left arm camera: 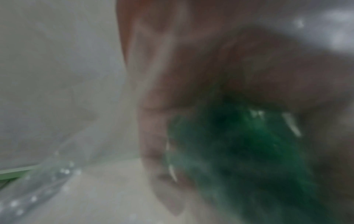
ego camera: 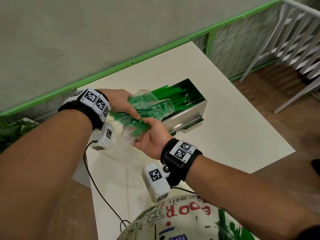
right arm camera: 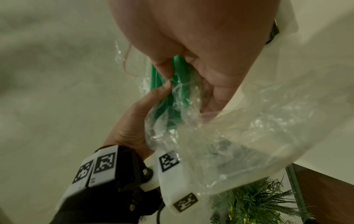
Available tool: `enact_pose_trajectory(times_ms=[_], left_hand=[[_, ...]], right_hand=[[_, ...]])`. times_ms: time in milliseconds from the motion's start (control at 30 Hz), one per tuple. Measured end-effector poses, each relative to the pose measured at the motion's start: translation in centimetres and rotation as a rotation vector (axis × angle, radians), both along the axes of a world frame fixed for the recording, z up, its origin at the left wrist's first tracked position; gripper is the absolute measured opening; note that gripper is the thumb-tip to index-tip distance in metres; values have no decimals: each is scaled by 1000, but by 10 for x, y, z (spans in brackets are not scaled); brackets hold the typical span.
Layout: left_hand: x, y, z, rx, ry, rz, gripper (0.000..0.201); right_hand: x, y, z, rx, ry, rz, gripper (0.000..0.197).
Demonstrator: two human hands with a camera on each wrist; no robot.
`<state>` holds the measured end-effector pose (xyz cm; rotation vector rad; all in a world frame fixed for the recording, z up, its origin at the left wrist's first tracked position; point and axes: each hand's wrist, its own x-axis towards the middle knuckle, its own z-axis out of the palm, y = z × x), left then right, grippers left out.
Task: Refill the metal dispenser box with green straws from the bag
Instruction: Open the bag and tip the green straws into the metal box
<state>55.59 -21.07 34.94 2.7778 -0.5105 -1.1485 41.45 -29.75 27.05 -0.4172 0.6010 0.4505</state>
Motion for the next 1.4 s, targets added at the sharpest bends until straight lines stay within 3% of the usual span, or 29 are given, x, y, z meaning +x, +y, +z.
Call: enact_pose_trajectory(times_ms=[433, 600, 833, 1067, 1400], left_hand=[[-1, 0, -5, 10, -22, -4, 50], [0, 1, -9, 15, -71, -20, 45], [0, 9, -2, -34, -95, -11, 37], [-2, 26, 5, -42, -111, 31, 32], [-9, 33, 13, -53, -119, 63, 29]], right_hand=[[3, -1, -8, -16, 27, 20, 46], [3, 0, -8, -19, 32, 29, 30], [4, 0, -7, -67, 25, 62, 25], [7, 8, -4, -167, 55, 50, 45], [9, 15, 3, -151, -3, 36, 34]])
